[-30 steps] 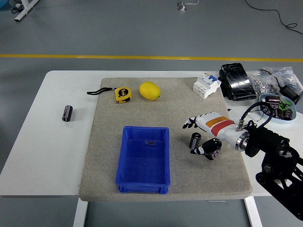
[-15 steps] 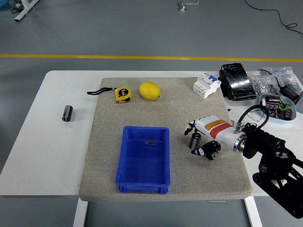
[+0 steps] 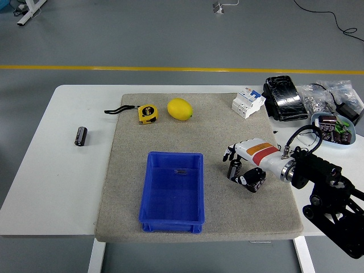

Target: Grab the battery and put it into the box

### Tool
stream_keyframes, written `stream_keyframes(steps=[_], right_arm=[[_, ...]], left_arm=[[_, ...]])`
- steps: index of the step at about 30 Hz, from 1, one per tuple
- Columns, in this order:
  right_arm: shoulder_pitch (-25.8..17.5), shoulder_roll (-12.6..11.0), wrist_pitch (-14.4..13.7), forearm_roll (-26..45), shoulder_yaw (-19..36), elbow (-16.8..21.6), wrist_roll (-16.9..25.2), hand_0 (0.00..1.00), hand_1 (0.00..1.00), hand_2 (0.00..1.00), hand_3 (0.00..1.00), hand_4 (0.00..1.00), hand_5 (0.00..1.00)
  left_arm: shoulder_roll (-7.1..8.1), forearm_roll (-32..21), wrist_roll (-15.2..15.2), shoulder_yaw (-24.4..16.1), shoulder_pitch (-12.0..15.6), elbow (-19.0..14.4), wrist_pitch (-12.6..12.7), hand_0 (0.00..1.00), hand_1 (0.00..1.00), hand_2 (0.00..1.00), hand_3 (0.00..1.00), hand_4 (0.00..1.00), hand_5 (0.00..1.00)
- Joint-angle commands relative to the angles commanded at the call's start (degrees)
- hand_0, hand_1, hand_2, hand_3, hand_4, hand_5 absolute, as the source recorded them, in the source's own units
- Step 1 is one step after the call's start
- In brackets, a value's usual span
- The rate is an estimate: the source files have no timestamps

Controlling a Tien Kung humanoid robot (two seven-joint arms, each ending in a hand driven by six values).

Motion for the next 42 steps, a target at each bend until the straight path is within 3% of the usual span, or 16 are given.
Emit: stream_keyframes(steps=[25,42], right_arm=[[0.1,-0.15,0.56,0.01,0.2,-1.36,0.4,0.452,0.442,0.498,0.504,0.682,0.024],[0.19,-0.8,1.62,-0.59,1.37,0.92,0.0,0.457,0.423,0.472,0.475,0.659,0.002]], left_arm=[[-0.1,-0.48,-0.25,0.35,-0.44,0.02,0.0,0.608,0.543,0.591,0.615,0.617,0.668],[0.07,-0.25,-0.15,0.23,-0.38,-0.01,-0.17,0.608,0.54,0.589,0.615,0.617,0.668]])
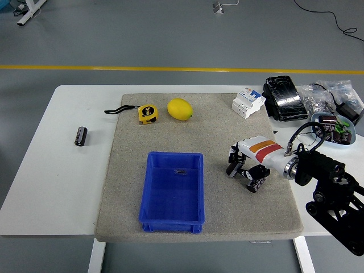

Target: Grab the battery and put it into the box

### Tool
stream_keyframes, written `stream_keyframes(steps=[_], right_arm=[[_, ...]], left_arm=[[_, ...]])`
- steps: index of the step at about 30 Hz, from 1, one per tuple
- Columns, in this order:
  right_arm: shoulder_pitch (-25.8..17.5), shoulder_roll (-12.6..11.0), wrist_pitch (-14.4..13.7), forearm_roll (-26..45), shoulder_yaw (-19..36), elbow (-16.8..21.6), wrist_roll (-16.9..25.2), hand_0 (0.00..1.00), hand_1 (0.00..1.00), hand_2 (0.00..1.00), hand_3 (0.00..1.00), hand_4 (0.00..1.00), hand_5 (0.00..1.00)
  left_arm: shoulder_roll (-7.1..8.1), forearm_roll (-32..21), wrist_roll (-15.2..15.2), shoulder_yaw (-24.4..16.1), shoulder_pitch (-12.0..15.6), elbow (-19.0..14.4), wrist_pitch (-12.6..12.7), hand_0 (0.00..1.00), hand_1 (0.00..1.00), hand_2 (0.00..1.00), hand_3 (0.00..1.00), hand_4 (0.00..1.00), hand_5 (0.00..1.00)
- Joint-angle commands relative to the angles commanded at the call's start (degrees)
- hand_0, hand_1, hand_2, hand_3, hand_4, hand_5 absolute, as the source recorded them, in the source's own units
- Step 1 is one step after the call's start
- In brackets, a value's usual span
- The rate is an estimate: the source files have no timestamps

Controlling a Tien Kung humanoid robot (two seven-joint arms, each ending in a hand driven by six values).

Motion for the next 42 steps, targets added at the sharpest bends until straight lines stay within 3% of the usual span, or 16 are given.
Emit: stream_keyframes(steps=[7,15,22,40,41,42], right_arm=[[0.09,-0.5,0.7,-1.35,1.01,3.09,-0.57,0.458,0.422,0.47,0.473,0.657,0.002],[1.59,-0.46,0.98,-4.09,2.1,13.61,-1.12,0.462,0.421,0.47,0.474,0.661,0.002],[4.07,-0.1,0.97,-3.12,-0.86,21.49,-0.92,0.462,0.421,0.471,0.473,0.664,0.002],[12.52,0.81,2.59,-0.82,-15.68,23.22,-0.59,0.495,0.435,0.491,0.496,0.668,0.016],[12.82,0.95,3.11,-0.88,-16.01,23.18,-0.81,0.517,0.493,0.569,0.537,0.71,0.065],[13.04,1.09,3.65,-1.06,-16.21,23.06,-1.05,0.517,0.493,0.569,0.537,0.71,0.065]], left_arm=[[0.01,-0.03,0.0,0.02,0.03,-0.01,-0.03,0.608,0.54,0.59,0.615,0.617,0.667],[0.1,0.47,0.2,-0.2,0.11,-0.05,-0.24,0.608,0.541,0.589,0.615,0.617,0.667],[0.29,0.52,0.25,-0.39,0.41,-0.02,-0.17,0.608,0.539,0.588,0.615,0.617,0.667],[0.45,1.36,0.49,-0.95,0.41,-0.01,-0.27,0.602,0.532,0.582,0.615,0.616,0.666],[0.48,1.3,0.45,-0.89,0.35,-0.01,-0.25,0.601,0.532,0.573,0.615,0.617,0.667],[0.5,1.25,0.41,-0.83,0.29,0.0,-0.23,0.601,0.532,0.573,0.615,0.617,0.667]])
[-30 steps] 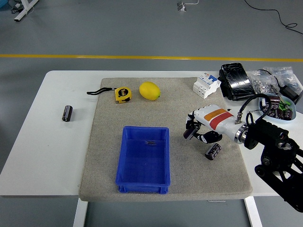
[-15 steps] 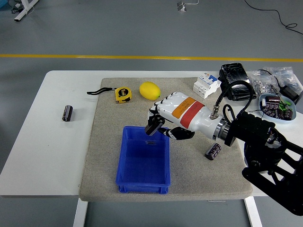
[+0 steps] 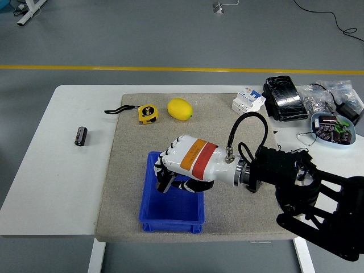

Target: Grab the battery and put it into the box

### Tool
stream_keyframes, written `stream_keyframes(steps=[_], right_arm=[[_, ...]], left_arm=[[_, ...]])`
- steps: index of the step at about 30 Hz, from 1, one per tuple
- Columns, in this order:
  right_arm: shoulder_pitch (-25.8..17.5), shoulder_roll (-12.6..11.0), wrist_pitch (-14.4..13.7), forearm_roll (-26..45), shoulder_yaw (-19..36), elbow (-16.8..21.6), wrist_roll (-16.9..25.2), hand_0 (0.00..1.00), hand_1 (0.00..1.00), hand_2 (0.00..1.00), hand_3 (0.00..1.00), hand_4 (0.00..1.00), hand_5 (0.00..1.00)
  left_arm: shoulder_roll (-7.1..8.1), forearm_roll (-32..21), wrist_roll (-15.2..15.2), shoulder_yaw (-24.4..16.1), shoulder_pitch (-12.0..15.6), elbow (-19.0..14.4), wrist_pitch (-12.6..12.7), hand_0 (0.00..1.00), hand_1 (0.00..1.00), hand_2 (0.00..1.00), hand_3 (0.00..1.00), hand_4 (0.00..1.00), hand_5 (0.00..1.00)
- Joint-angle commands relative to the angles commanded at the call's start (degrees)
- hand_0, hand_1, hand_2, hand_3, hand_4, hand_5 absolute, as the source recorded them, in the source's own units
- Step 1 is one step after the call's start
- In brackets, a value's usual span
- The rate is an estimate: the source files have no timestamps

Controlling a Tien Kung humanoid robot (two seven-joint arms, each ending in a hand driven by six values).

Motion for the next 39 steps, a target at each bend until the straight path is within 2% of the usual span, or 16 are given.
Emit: stream_keyframes(steps=[4,5,10,11,20,28,29,34,35,39], right_arm=[[0.2,0.22,0.39,0.53,0.0,-0.94,-0.33,0.517,0.493,0.569,0.537,0.71,0.065],[0.2,0.19,0.44,0.73,0.07,-1.18,-0.36,0.616,0.637,0.771,0.75,0.842,0.144],[0.14,0.22,0.07,1.21,0.52,-2.86,-0.09,0.616,0.637,0.771,0.75,0.842,0.144],[0.21,0.34,0.15,1.1,0.54,-3.25,-0.09,0.641,0.663,0.817,0.831,0.864,0.15],[0.04,0.41,0.77,1.47,1.57,-4.95,0.15,0.654,0.673,0.834,0.851,0.877,0.158],[-2.47,-1.47,1.3,1.02,8.07,-7.32,-0.64,0.64,0.666,0.815,0.841,0.877,0.163],[-2.94,-1.81,1.54,0.85,9.1,-7.78,-0.99,0.626,0.656,0.79,0.819,0.897,0.191],[-6.92,-3.28,4.25,0.61,14.14,-9.12,-4.6,0.626,0.656,0.79,0.819,0.897,0.191],[-8.02,-3.39,4.66,0.85,15.02,-9.04,-5.36,0.592,0.646,0.784,0.81,0.977,0.272],[-12.31,-3.33,4.75,1.04,17.51,-8.77,-7.5,0.592,0.646,0.784,0.81,0.977,0.272]], left_arm=[[0.09,-0.3,-0.17,0.1,-0.16,0.07,0.2,0.601,0.532,0.573,0.615,0.617,0.667],[0.1,-0.39,-0.23,0.14,-0.18,0.08,0.24,0.603,0.531,0.571,0.614,0.617,0.664],[0.09,-0.75,-0.31,0.28,-0.23,0.09,0.37,0.603,0.531,0.571,0.614,0.617,0.664],[0.08,-0.72,-0.28,0.3,-0.26,0.07,0.3,0.604,0.531,0.574,0.615,0.617,0.664],[0.03,-0.59,-0.13,0.35,-0.32,0.0,0.06,0.604,0.532,0.576,0.615,0.618,0.664],[0.05,-1.02,-0.31,0.58,-0.27,0.05,0.21,0.604,0.532,0.576,0.615,0.618,0.664],[0.05,-1.04,-0.32,0.59,-0.27,0.05,0.22,0.605,0.533,0.575,0.615,0.618,0.665],[0.04,-0.99,-0.3,0.59,-0.23,0.07,0.19,0.605,0.533,0.575,0.615,0.618,0.665],[0.02,-0.97,-0.29,0.56,-0.19,0.08,0.19,0.606,0.533,0.574,0.615,0.618,0.664],[-0.14,-0.96,-0.25,0.62,-0.15,0.05,0.12,0.606,0.533,0.574,0.615,0.618,0.664]])
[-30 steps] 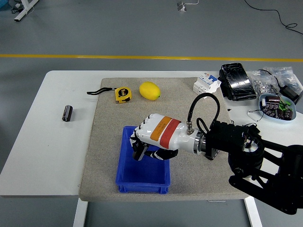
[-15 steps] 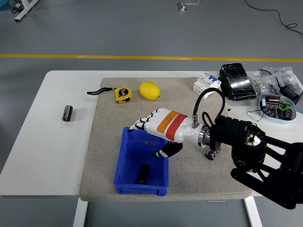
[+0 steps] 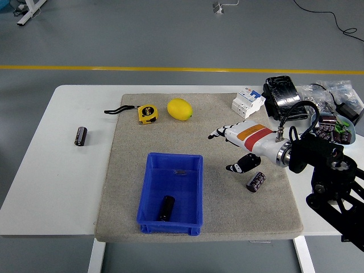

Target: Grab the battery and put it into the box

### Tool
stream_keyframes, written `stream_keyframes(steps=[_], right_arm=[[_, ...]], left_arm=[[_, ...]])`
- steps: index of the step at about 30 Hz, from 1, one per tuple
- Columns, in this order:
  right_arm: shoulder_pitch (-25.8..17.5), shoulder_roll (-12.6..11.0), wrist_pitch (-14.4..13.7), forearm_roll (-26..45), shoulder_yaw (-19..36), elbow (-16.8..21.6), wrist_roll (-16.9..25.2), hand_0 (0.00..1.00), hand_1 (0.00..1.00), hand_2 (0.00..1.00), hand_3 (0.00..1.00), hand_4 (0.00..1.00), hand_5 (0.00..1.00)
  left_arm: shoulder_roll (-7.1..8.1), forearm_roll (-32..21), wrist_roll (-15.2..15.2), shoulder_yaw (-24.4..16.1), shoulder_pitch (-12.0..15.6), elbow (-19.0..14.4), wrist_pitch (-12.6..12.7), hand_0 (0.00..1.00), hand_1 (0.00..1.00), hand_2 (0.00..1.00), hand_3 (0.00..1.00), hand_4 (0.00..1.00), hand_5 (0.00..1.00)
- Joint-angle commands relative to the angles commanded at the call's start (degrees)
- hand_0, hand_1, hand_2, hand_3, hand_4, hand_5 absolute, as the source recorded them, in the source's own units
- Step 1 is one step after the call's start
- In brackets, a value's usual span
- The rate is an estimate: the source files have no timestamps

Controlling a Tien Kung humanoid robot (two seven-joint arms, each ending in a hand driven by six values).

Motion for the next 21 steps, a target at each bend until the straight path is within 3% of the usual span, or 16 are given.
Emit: stream_keyframes(steps=[1,2,7,8,21], right_arm=[[-1.01,0.14,-0.4,0.02,0.48,-0.04,-0.49,0.592,0.646,0.784,0.81,0.977,0.272],[-1.92,0.28,-0.77,0.15,0.89,-0.08,-0.78,0.589,0.63,0.744,0.798,0.998,0.373],[-5.11,1.18,-2.65,0.5,2.79,-1.34,-1.78,0.589,0.63,0.744,0.798,0.998,0.373],[-5.46,1.36,-2.95,0.29,3.19,-1.8,-1.99,0.547,0.553,0.655,0.789,0.998,0.406],[-10.03,2.36,-4.75,-3.81,8.27,-5.84,-4.31,0.472,0.513,0.604,0.745,0.998,0.458]], left_arm=[[-0.02,0.02,0.02,0.02,-0.02,-0.01,-0.06,0.606,0.533,0.574,0.615,0.618,0.664],[-0.05,0.07,0.04,-0.01,-0.03,-0.01,-0.09,0.606,0.54,0.579,0.615,0.617,0.663],[-0.21,0.3,0.08,-0.12,0.0,0.0,-0.12,0.606,0.54,0.579,0.615,0.617,0.663],[-0.22,0.28,0.08,-0.1,0.0,0.0,-0.13,0.608,0.546,0.583,0.615,0.617,0.663],[-0.25,0.33,0.07,-0.06,0.29,-0.03,-0.23,0.612,0.55,0.584,0.614,0.617,0.663]])
